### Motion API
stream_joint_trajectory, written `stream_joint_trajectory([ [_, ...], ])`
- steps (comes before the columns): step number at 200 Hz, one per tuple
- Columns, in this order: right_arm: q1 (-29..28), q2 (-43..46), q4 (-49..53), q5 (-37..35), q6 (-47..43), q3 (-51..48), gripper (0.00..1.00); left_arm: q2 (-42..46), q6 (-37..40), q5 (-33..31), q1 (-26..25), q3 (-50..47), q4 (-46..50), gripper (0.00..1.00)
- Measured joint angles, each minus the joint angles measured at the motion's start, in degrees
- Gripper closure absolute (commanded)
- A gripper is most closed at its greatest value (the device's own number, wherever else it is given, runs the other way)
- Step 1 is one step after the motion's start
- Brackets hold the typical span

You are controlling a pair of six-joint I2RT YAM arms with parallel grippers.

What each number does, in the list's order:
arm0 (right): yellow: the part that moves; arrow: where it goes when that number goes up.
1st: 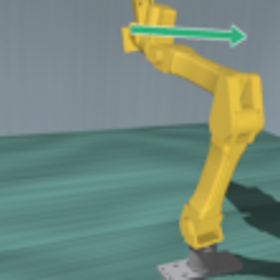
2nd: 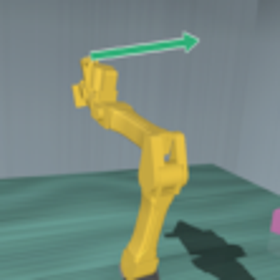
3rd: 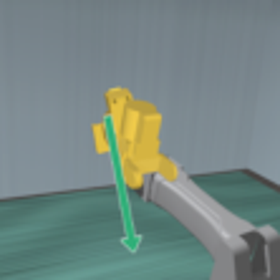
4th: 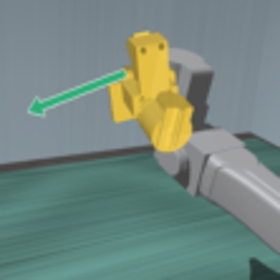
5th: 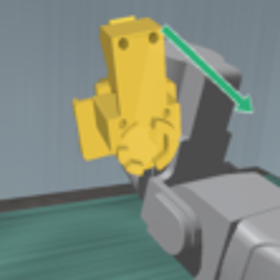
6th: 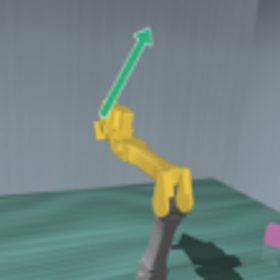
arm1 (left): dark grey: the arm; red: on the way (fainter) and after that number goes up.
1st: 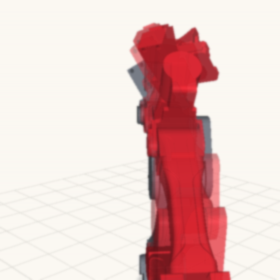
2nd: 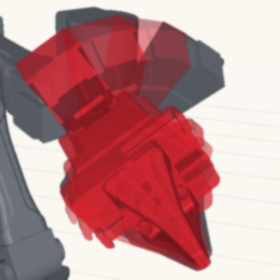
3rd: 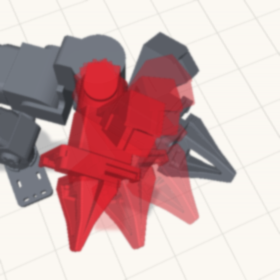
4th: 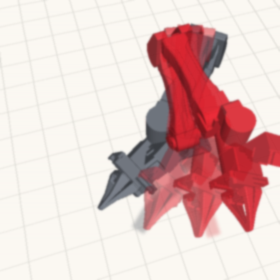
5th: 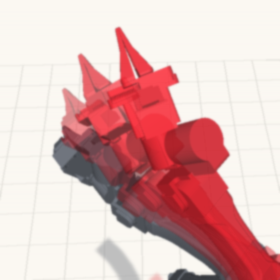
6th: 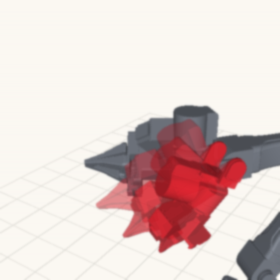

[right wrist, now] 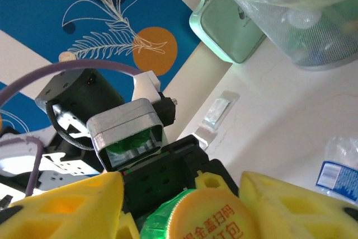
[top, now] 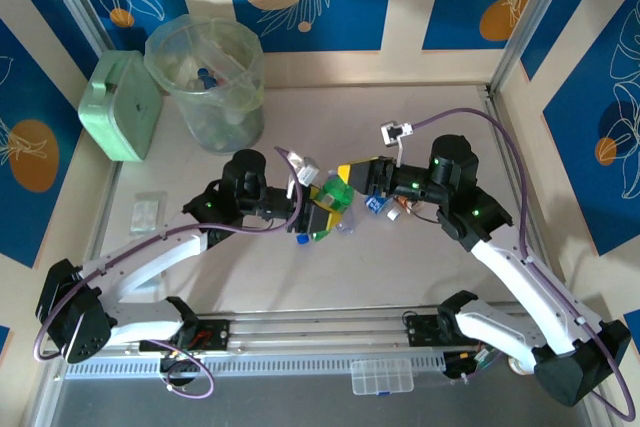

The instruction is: Put the plastic bottles in the bin

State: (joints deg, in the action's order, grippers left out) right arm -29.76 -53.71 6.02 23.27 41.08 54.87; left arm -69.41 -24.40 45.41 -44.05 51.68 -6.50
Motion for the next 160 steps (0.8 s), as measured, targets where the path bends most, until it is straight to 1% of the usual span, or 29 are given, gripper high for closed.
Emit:
stream_joint_trajectory([
  [39, -0.2, 0.0, -1.9, -2.1, 1.2, -0.3, 0.81, 0.0, -1.0, 0.5, 0.0, 0.0, -1.9, 0.44],
  [49, -0.2, 0.1, -2.2, -2.2, 1.1, -0.3, 0.86, 0.0, -1.1, 0.5, 0.0, 0.0, -2.0, 0.4],
  [56, -0.2, 0.3, -2.1, -2.3, 1.1, -0.3, 0.89, 0.0, -0.8, 0.5, 0.0, 0.0, -1.9, 0.34],
  [89, -0.7, 0.8, -1.5, -1.3, 1.0, -0.3, 0.92, 0.0, 1.2, 0.6, -0.8, 1.7, 1.1, 0.12],
  [108, -0.5, 1.4, -1.3, -0.2, 1.1, -0.3, 0.94, 0.0, 2.4, 0.4, -0.8, 2.6, 3.3, 0.1],
  [160, 1.1, 2.7, 0.1, 1.7, 1.2, -0.3, 0.94, 0.8, 7.0, 0.0, -0.8, 4.5, 10.5, 0.1],
])
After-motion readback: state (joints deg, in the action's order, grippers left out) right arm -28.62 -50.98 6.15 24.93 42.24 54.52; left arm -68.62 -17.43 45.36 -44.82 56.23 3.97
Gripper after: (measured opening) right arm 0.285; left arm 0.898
